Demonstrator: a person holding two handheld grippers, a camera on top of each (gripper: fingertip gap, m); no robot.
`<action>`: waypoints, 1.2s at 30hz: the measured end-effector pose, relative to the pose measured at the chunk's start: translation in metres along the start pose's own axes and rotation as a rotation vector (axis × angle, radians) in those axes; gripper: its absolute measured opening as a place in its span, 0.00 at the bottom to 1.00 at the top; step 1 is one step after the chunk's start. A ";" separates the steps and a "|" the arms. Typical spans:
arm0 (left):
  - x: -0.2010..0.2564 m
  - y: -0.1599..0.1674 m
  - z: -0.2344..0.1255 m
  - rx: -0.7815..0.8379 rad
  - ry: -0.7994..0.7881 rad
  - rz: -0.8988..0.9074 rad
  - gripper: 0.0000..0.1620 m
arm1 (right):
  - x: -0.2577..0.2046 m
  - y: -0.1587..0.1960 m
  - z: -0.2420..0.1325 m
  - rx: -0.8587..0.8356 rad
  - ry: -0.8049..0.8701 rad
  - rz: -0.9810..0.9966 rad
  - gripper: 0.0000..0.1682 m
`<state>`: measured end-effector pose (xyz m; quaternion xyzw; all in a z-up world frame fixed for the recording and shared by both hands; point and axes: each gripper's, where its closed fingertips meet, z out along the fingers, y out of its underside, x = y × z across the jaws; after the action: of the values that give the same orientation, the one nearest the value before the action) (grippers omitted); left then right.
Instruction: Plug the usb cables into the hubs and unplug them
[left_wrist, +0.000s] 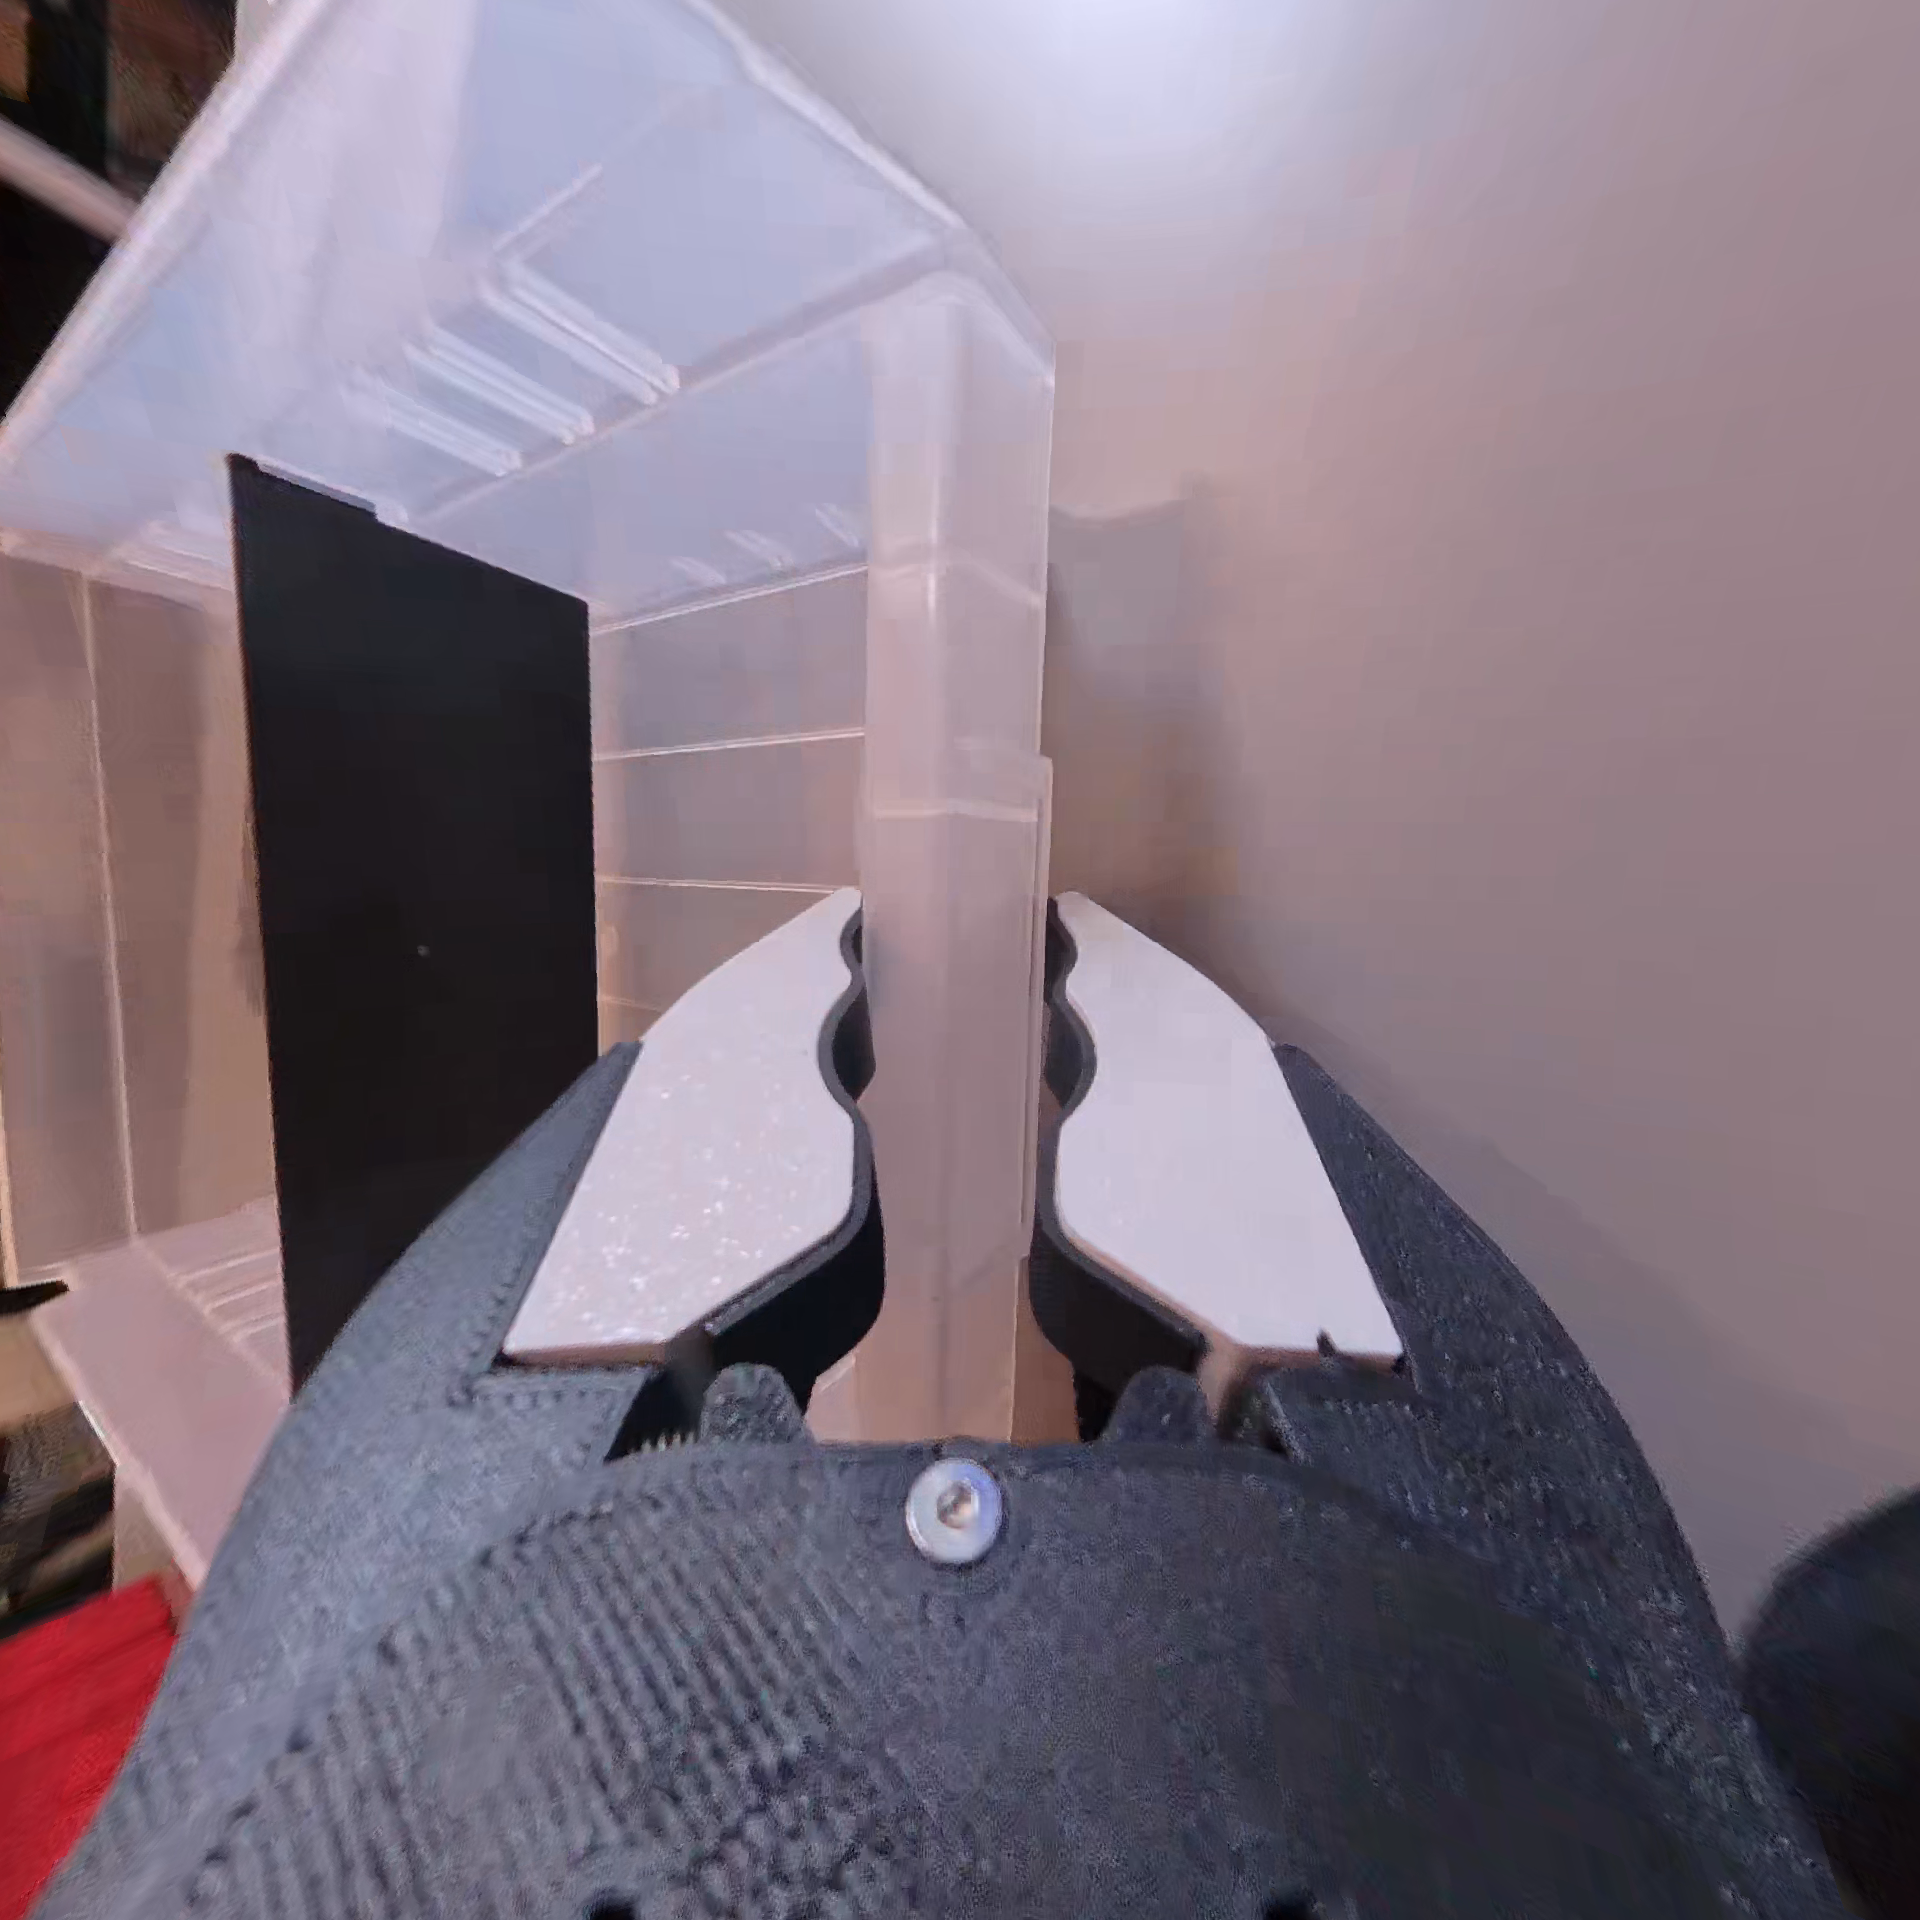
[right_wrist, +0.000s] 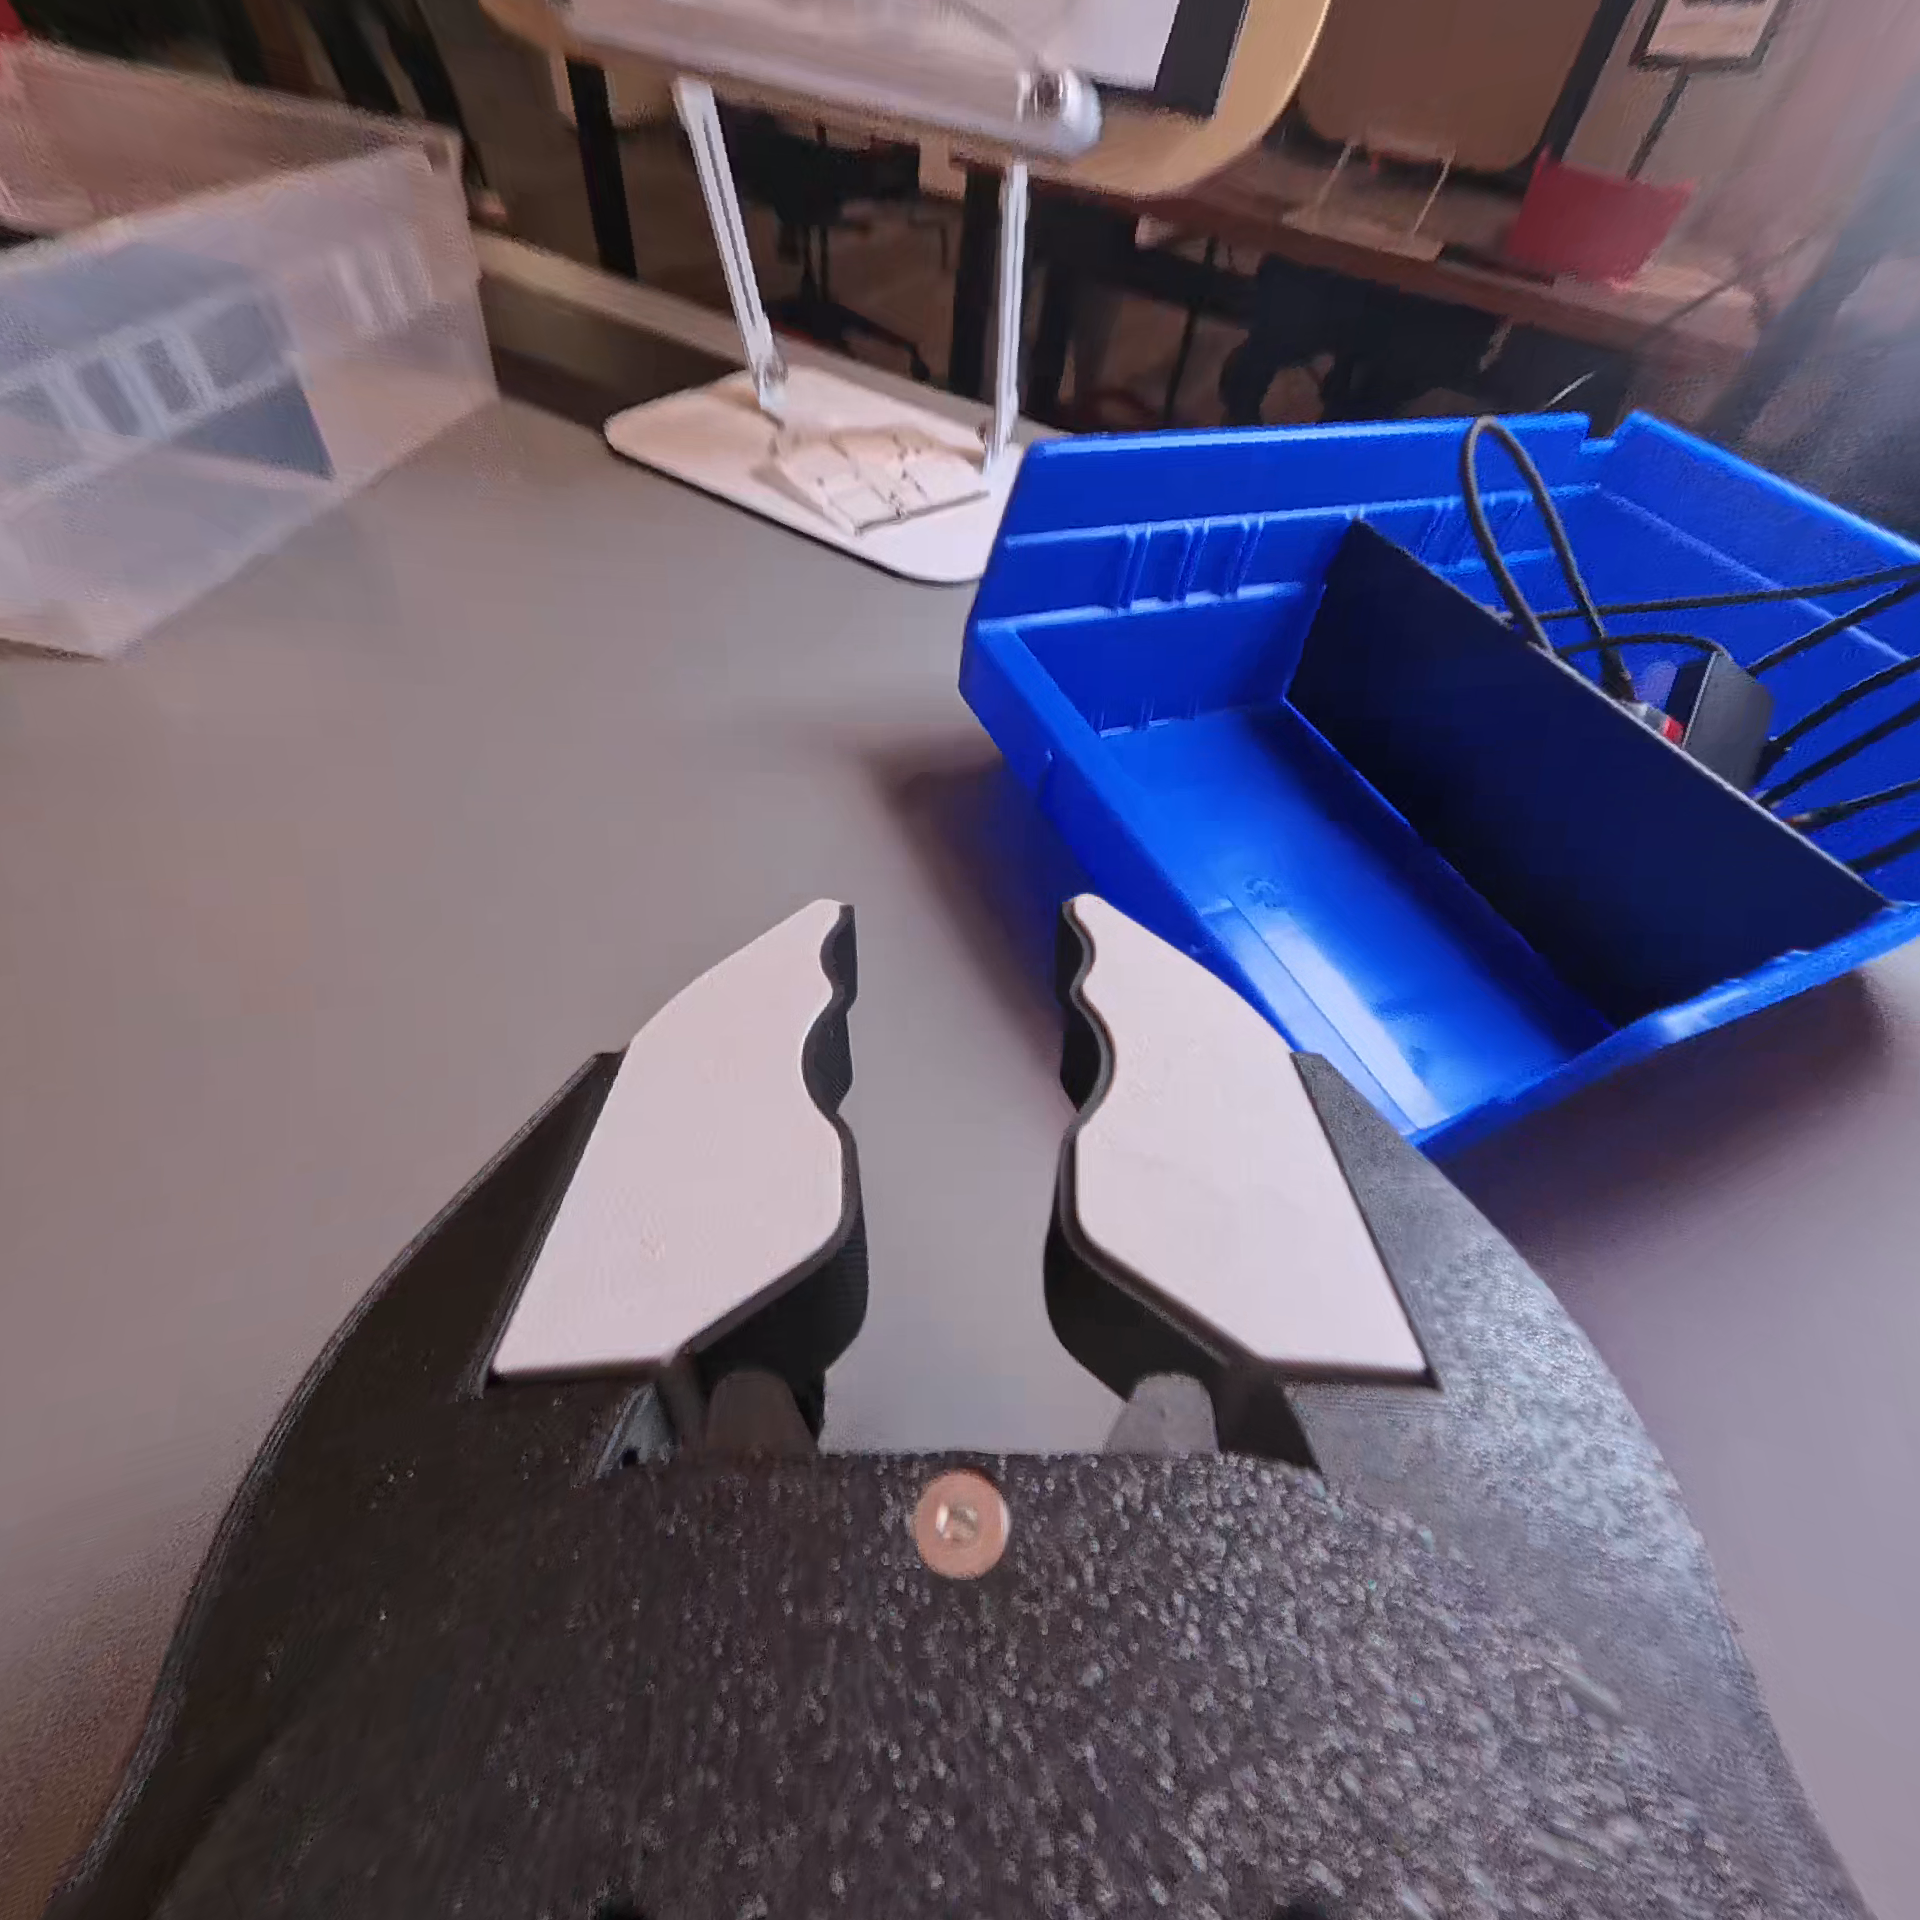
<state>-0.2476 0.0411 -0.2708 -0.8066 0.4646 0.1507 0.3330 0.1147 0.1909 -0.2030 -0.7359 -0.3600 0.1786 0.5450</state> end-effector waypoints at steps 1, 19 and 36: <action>0.011 -0.012 -0.002 0.035 0.023 0.030 0.19 | 0.003 0.006 0.007 -0.058 0.021 -0.061 0.24; 0.033 -0.102 -0.050 0.521 0.049 -0.233 0.25 | -0.014 0.046 0.064 -0.588 -0.090 -0.633 0.18; 0.102 -0.191 -0.052 0.622 0.185 -0.475 0.37 | -0.120 -0.036 -0.140 0.054 -0.086 -0.116 0.25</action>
<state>-0.0351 0.0055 -0.2129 -0.7623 0.3166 -0.1519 0.5436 0.1129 0.0148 -0.1368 -0.6904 -0.4202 0.1881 0.5580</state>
